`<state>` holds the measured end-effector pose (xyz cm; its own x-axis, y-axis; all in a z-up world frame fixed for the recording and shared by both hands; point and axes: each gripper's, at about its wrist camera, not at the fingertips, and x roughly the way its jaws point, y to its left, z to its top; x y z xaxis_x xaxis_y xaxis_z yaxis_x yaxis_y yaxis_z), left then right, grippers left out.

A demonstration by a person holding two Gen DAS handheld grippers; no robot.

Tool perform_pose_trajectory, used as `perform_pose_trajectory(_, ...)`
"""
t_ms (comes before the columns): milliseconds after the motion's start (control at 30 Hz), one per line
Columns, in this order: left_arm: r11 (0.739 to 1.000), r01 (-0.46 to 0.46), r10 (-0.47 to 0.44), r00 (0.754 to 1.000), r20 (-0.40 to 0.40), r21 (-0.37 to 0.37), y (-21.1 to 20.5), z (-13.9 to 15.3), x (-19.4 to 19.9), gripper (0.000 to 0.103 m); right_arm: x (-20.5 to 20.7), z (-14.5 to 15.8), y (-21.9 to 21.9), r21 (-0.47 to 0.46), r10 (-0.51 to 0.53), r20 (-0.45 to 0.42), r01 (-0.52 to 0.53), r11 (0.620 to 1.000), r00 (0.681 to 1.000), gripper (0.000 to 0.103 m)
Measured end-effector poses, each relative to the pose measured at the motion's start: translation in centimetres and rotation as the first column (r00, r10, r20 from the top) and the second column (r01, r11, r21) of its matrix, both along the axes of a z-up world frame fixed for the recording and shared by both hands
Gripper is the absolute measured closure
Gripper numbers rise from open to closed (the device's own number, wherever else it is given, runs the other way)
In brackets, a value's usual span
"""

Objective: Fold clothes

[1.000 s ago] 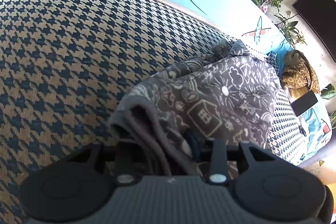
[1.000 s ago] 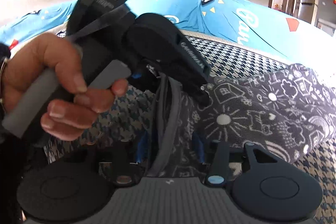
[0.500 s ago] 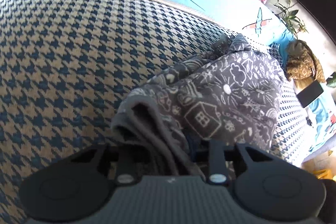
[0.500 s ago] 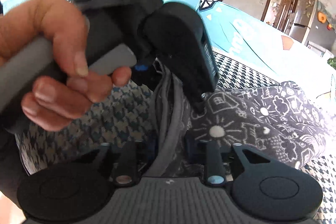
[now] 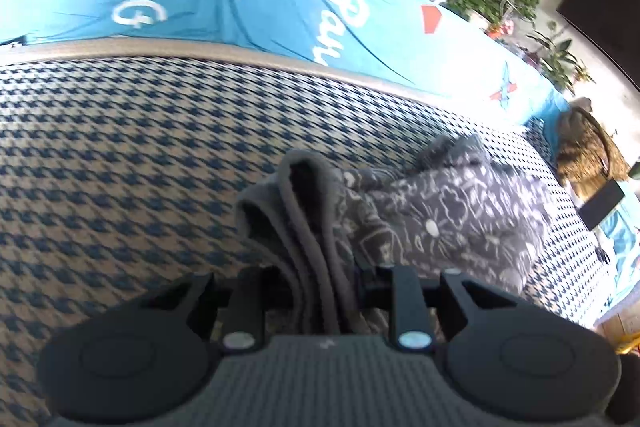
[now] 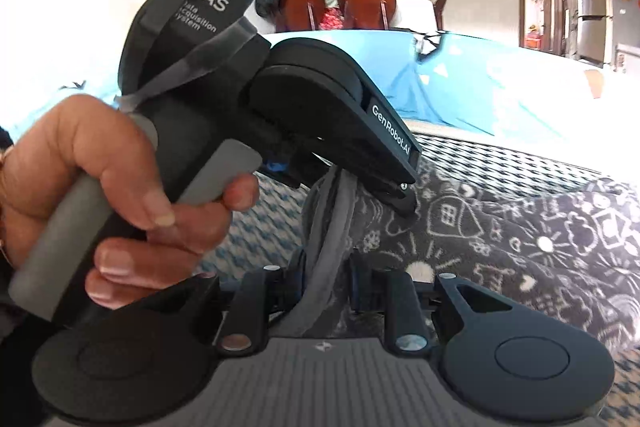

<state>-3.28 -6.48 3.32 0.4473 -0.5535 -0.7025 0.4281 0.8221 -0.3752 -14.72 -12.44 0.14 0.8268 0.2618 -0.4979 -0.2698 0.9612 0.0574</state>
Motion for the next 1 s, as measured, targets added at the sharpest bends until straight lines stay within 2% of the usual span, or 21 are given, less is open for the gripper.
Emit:
perform_pose_trajectory(300, 0.995, -0.09, 0.091, 0.996, -0.009, 0.031, 6.3, 0.5, 3.2, 0.08, 5.0, 0.1, 3.3, 0.132, 0.087, -0.006, -0.085, 0.988, 0.996, 0.081)
perform_pose_trajectory(433, 0.984, -0.149, 0.153, 0.988, -0.033, 0.095, 7.4, -0.5, 4.2, 0.075, 7.4, -1.0, 4.1, 0.144, 0.114, -0.048, -0.106, 0.984, 0.992, 0.079)
perform_pose_trajectory(500, 0.976, -0.176, 0.185, 0.981, -0.055, 0.128, 7.7, -1.2, 4.6, 0.064, 7.9, -1.5, 4.5, 0.137, 0.122, -0.083, -0.11, 0.984, 0.989, 0.075)
perform_pose_trajectory(533, 0.97, -0.196, 0.206, 0.977, -0.061, 0.141, 7.8, -1.5, 4.6, 0.052, 8.0, -1.7, 4.4, 0.134, 0.126, -0.1, -0.112, 0.985, 0.987, 0.073)
perform_pose_trajectory(633, 0.951, -0.252, 0.269, 0.96, -0.077, 0.178, 8.2, -2.1, 4.5, 0.032, 7.9, -2.2, 3.7, 0.138, 0.15, -0.121, -0.132, 0.981, 0.981, 0.071)
perform_pose_trajectory(767, 0.929, -0.32, 0.331, 0.943, -0.033, 0.184, 8.4, -1.4, 4.1, 0.025, 7.2, -1.4, 2.2, 0.152, 0.195, -0.092, -0.179, 0.972, 0.977, 0.07)
perform_pose_trajectory(800, 0.92, -0.345, 0.355, 0.935, -0.019, 0.184, 8.6, -1.1, 3.9, 0.021, 7.0, -1.1, 1.8, 0.148, 0.203, -0.083, -0.189, 0.971, 0.976, 0.07)
perform_pose_trajectory(833, 0.906, -0.382, 0.39, 0.921, -0.007, 0.184, 8.9, -0.9, 3.8, 0.01, 6.9, -0.7, 1.4, 0.138, 0.206, -0.075, -0.195, 0.971, 0.976, 0.07)
perform_pose_trajectory(867, 0.894, -0.409, 0.416, 0.91, 0.002, 0.182, 9.1, -0.7, 3.7, 0.006, 6.9, -0.3, 1.1, 0.127, 0.209, -0.067, -0.2, 0.972, 0.976, 0.07)
perform_pose_trajectory(900, 0.894, -0.41, 0.415, 0.91, 0.007, 0.18, 8.8, -0.6, 3.6, 0.003, 6.6, -0.1, 0.4, 0.121, 0.216, -0.059, -0.208, 0.971, 0.975, 0.07)
perform_pose_trajectory(1000, 0.895, -0.411, 0.413, 0.91, 0.022, 0.172, 8.2, -0.4, 3.4, 0.004, 5.3, 0.5, -1.2, 0.119, 0.22, -0.058, -0.212, 0.97, 0.974, 0.07)
